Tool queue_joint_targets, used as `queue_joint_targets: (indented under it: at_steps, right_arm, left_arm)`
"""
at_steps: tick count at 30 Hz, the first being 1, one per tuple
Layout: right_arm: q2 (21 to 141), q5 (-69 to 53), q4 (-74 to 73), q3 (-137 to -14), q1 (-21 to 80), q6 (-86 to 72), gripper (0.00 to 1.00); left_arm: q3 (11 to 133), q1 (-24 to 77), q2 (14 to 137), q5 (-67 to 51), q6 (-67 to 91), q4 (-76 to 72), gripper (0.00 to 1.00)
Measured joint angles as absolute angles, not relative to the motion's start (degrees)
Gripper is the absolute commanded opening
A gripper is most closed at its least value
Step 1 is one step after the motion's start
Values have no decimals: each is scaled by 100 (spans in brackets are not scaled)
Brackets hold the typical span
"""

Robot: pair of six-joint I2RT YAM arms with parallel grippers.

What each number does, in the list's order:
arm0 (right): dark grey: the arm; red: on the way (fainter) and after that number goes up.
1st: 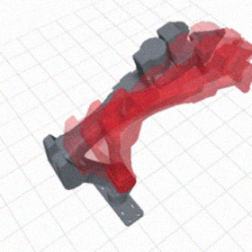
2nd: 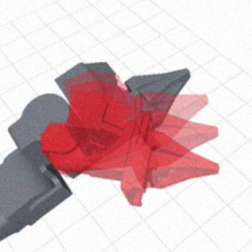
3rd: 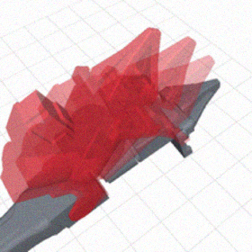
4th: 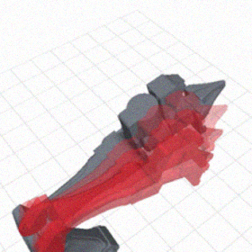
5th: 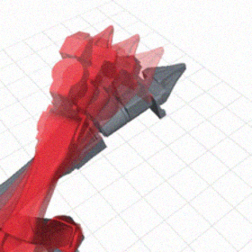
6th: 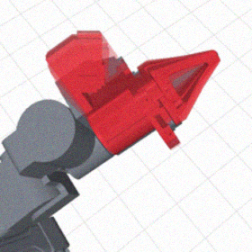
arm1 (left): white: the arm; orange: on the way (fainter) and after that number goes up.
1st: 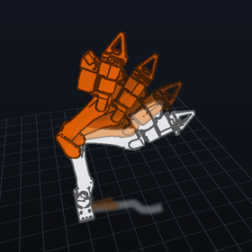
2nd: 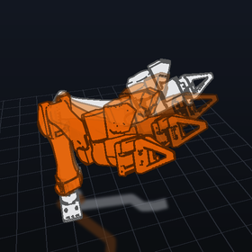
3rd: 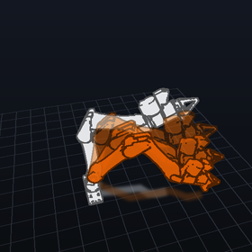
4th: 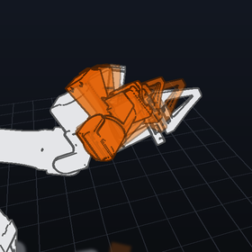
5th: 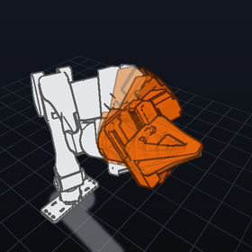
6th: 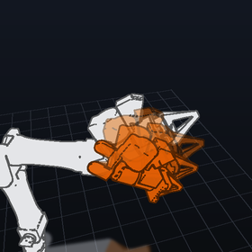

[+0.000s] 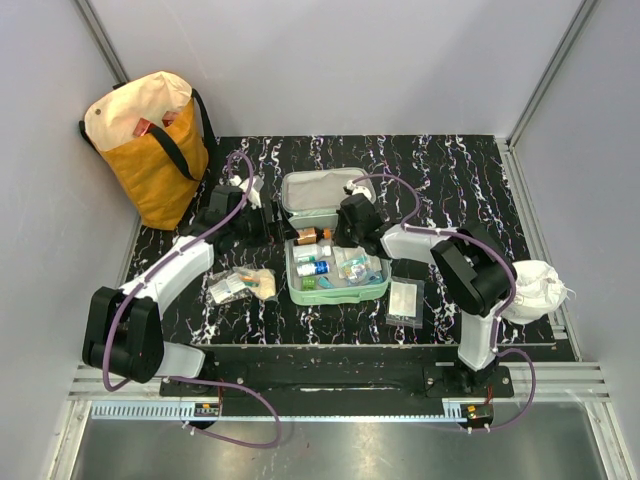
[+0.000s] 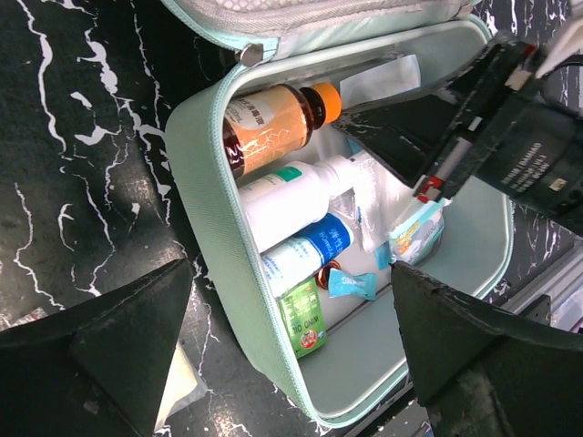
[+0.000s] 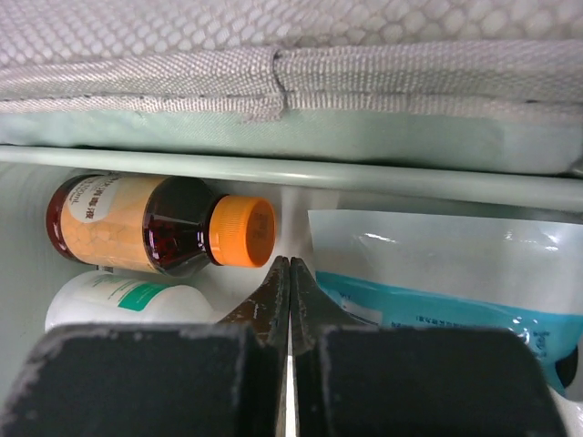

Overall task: Organize the medicine kit
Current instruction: Adjust the pill bottle in the medicine box.

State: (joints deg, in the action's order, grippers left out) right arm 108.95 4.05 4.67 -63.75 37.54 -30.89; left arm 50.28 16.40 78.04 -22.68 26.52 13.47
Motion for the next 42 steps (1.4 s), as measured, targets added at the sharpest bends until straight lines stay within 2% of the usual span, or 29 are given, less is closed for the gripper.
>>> queue_joint_targets:
  at_steps: [15, 22, 28, 31, 35, 42]
  right_arm:
    - [11135, 604, 495, -6576, 3999, -2980, 1]
    - [10796, 910, 266, -6665, 4007, -2609, 15]
    - [10009, 1009, 80, -6726, 4010, -2303, 35]
    - [9494, 1063, 51, -6652, 4010, -2281, 42]
    - [8823, 1144, -71, -6357, 4010, -2355, 46]
    - [7918, 1374, -552, -5699, 4014, -2626, 50]
  left_arm:
    - [5024, 1907, 7957, -2283, 2836, 1146, 95]
    - [5234, 1907, 7957, -1994, 2689, 1380, 99]
    - [5616, 1815, 7966, -1500, 2593, 1594, 99]
    - [5948, 1566, 8158, -1527, 2591, 1564, 99]
    - [6431, 1103, 8895, -2023, 2685, 1129, 99]
    - [7063, 508, 10656, -3041, 3238, 432, 86]
